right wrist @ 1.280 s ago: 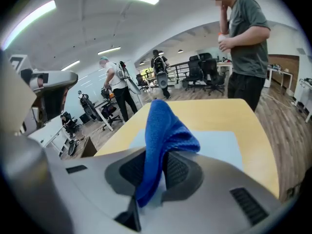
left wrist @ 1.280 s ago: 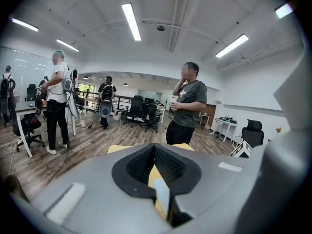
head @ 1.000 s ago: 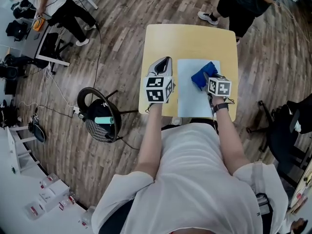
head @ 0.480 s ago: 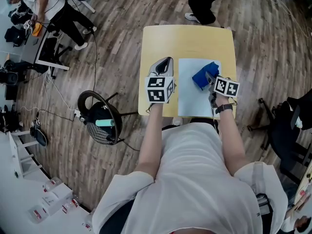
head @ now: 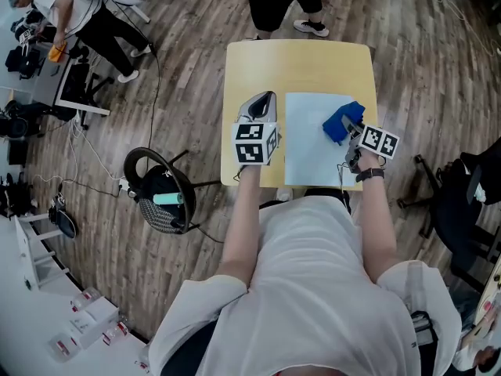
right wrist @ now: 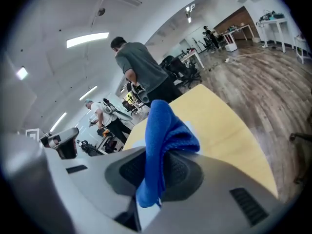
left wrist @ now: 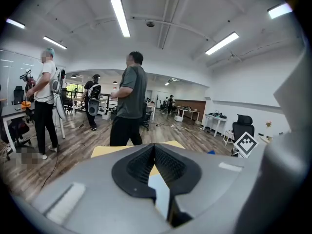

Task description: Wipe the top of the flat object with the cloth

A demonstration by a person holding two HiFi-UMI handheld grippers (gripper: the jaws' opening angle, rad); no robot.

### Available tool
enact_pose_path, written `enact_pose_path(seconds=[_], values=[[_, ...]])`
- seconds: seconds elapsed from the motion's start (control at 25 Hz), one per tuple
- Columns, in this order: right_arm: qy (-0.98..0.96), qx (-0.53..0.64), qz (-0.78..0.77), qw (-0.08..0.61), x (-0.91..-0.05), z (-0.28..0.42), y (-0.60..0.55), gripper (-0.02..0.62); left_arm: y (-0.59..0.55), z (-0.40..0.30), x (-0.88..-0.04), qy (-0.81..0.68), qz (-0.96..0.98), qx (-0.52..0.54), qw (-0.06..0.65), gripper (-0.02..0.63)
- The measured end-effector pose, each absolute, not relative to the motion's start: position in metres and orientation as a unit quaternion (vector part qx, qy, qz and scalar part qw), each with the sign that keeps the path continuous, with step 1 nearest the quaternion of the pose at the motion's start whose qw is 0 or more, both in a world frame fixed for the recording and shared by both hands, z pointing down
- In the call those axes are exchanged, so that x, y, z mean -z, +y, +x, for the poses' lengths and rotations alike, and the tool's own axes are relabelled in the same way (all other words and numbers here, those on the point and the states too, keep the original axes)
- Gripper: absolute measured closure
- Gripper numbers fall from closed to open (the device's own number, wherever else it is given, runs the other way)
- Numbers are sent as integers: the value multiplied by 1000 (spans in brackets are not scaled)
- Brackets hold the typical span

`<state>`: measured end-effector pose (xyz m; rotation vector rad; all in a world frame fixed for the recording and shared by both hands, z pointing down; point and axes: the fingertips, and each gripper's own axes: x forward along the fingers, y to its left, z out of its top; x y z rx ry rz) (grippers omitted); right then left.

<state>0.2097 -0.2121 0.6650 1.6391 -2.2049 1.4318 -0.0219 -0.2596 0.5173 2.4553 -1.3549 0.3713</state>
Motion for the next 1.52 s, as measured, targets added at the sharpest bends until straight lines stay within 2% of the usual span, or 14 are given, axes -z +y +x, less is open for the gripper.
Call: enact_pose_path(seconds=[0.16,0.32,0.44,0.56,0.76,0.96,1.08,1.2,1.36,1.52], values=[[-687,-444,572,58,-671,245,-202,529,-258,-17,-519,-468,860,-132,156,595],[-679,-375,611,159,-668,271,-194,529,-258,-12,-519,-465,862,-132,156,595],[-684,-347,615,185,-658,272,-195,529,-257,-12,-520,-465,862,-131,156,595],[-718,-320,589,188,-635,243,-205,529,-257,-16,-521,-467,860,-132,156,595],[-779,-280,534,171,-600,155,-221,529,-254,-33,-521,-483,851,-132,157,595],[-840,-312,424,132,-592,48,-218,529,-249,-59,-514,-509,838,-127,153,595],[-858,-332,368,135,-606,0,-206,529,-245,-73,-511,-518,833,-126,150,595],[-842,-344,384,160,-636,-12,-203,529,-241,-85,-513,-524,829,-125,153,595],[-815,-306,438,224,-664,9,-203,529,-243,-94,-515,-528,826,-121,158,595],[-802,-304,457,236,-668,38,-198,528,-248,-87,-518,-517,832,-122,162,595]])
